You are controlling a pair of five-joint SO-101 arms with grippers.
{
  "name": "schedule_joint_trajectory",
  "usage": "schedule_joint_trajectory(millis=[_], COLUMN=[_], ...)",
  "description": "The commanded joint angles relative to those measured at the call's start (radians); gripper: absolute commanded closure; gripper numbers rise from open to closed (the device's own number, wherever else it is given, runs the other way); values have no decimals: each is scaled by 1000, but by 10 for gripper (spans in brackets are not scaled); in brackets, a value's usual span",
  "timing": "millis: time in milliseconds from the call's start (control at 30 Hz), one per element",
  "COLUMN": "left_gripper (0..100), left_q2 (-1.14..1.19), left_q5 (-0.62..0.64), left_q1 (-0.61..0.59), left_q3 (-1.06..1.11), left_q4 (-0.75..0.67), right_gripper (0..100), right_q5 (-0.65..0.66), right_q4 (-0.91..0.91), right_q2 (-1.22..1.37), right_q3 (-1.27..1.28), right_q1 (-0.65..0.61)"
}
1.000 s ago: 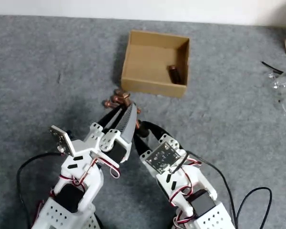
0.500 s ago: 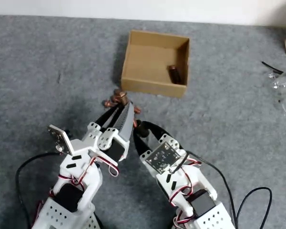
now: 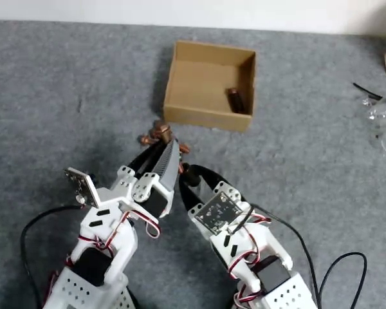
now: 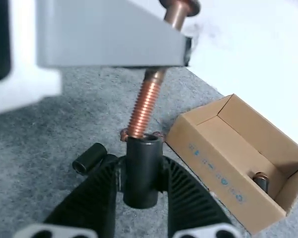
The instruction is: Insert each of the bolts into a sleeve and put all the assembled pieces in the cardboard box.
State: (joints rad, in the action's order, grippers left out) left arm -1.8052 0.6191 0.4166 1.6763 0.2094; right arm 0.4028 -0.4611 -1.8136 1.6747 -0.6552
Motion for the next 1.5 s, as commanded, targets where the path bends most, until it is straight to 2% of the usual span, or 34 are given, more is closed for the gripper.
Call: schedule_joint_trajectory(millis=[0,100,200,333,500,633,1267,1467], left_gripper=[994,994,994,994,994,994,994,994], left_q2=[5,-2,-4,-4,-4,4,-4,-4], left_q5=[-3,-3,-5,3,5,5,5,5], left_q1=[-1,-4,-10,-1,2,24,-5,-5], left_q3=[21,21,13,12,19,19,15,13], left_q4=[3,-3,-5,-5,2,3,-2,0], right_gripper=[994,994,994,994,994,994,994,994], right_q5=[14,15,15,14,9,-60,-64,-66], right_q4=[36,28,-67,-145,-145,-131,-130,-56], right_q2=[-22,-22,-22,-22,-22,-22,-22,-22], right_q3=[84,84,67,-4,-18,-38,-137,-128], right_q1=[-13,-38,-94,-96,-61,-27,-94,-90])
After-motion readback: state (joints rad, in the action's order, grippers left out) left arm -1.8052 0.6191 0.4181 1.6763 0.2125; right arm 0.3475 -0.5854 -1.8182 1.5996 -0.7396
